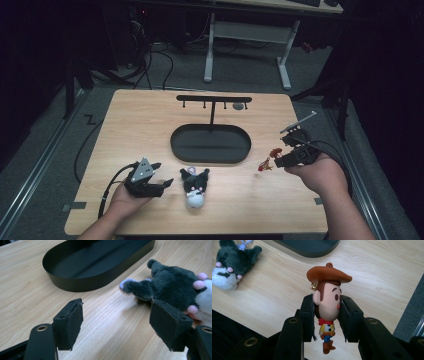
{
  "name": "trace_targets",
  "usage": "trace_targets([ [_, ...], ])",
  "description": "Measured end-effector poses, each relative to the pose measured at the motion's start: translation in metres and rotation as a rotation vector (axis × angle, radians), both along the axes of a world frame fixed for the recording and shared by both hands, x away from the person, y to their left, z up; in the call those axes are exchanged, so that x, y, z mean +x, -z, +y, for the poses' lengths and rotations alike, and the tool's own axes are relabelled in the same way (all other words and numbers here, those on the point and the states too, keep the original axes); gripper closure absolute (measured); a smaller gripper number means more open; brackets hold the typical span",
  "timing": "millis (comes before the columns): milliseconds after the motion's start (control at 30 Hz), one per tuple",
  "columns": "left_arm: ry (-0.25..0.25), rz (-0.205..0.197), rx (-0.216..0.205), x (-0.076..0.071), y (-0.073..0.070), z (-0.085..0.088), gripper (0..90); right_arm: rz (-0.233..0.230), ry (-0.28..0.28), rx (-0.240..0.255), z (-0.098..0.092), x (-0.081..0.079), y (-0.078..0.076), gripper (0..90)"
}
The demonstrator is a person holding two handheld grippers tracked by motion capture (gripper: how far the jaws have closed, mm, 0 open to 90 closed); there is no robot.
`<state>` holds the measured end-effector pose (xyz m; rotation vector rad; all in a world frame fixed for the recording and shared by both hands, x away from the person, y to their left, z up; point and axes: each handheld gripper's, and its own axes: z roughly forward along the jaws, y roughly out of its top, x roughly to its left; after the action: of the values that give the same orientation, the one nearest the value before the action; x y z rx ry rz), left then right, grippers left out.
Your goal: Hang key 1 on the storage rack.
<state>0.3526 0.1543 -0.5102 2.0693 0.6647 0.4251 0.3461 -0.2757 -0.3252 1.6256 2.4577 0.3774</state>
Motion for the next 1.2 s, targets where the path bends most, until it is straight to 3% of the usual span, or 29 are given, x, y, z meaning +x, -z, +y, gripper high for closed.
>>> trace_targets([
  [533, -0.005, 0.004, -0.006, 0.000, 0.000, 0.003, 26.3, -0.040, -0.007, -0.012, 0.010, 0.018, -0.018, 66.9],
  [1200, -0.008, 0.009, 0.000, 0.000, 0.000, 0.006, 26.3, -0.048, 0.001, -0.013, 0.020, 0.046, -0.017, 67.0],
])
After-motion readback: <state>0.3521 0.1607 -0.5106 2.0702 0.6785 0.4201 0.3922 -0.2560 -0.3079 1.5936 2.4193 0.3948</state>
